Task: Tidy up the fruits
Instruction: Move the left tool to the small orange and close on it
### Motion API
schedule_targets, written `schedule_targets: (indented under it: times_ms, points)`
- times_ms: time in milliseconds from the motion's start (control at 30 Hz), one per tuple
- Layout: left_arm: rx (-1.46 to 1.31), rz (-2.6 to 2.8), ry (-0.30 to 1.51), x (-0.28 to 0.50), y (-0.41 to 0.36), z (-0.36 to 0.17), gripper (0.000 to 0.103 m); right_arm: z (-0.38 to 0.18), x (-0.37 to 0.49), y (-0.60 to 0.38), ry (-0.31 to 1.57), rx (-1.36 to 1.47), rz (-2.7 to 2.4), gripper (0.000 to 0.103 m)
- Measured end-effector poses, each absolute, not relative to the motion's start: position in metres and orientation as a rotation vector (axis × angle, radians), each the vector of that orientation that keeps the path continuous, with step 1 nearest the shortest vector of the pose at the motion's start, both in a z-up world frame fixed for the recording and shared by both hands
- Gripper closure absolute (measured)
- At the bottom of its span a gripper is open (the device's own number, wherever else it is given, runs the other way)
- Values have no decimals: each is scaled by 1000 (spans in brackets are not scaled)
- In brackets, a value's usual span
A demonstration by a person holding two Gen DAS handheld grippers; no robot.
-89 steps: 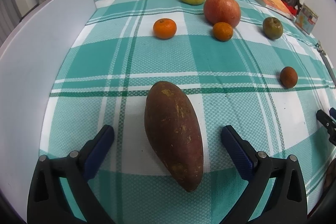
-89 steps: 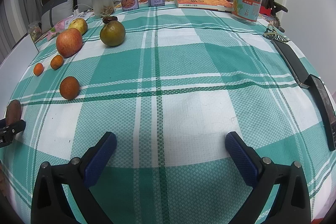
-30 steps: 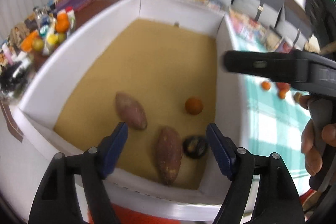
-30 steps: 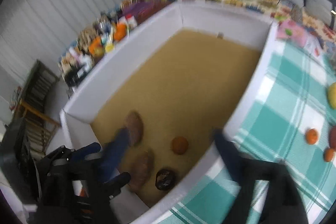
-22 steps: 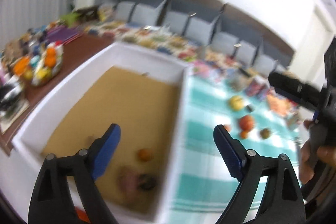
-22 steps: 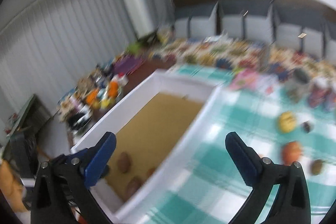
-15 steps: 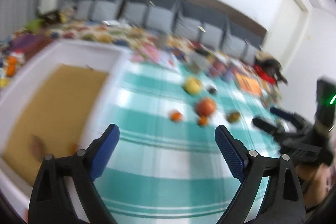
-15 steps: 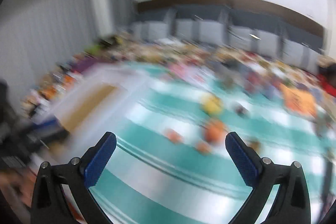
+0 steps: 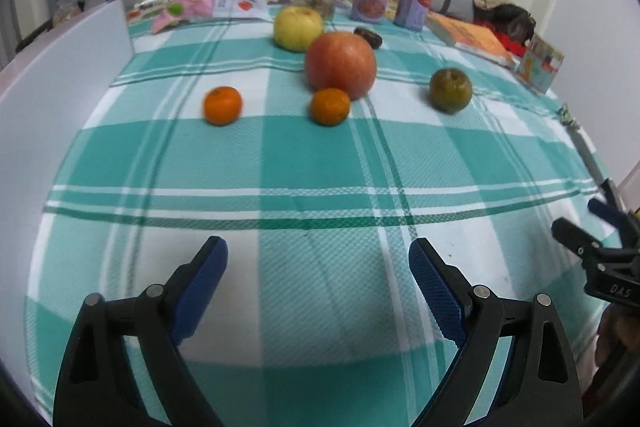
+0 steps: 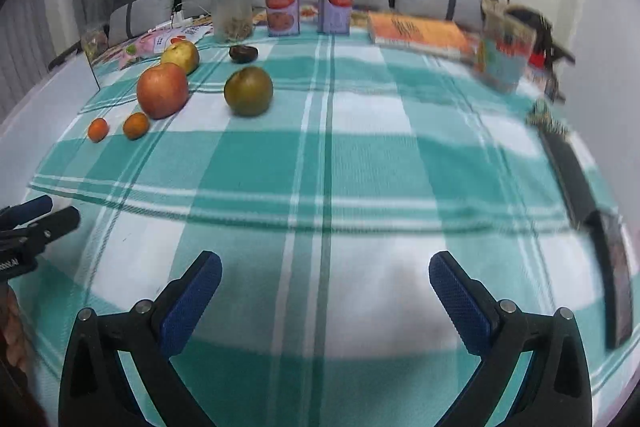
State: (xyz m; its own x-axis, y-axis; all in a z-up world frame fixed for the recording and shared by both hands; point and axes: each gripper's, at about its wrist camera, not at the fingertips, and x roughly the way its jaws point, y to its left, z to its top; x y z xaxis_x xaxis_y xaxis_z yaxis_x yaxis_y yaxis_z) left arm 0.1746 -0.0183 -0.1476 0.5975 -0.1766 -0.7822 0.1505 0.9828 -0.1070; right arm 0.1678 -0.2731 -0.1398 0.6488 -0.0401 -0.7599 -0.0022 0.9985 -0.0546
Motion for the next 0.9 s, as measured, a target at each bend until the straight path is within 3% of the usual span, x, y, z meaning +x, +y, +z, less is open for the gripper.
schedule_targets:
  times_ms: [900]
  points:
    - [78, -150, 929, 176, -33, -162, 3, -166, 178, -268, 942, -25, 11, 0]
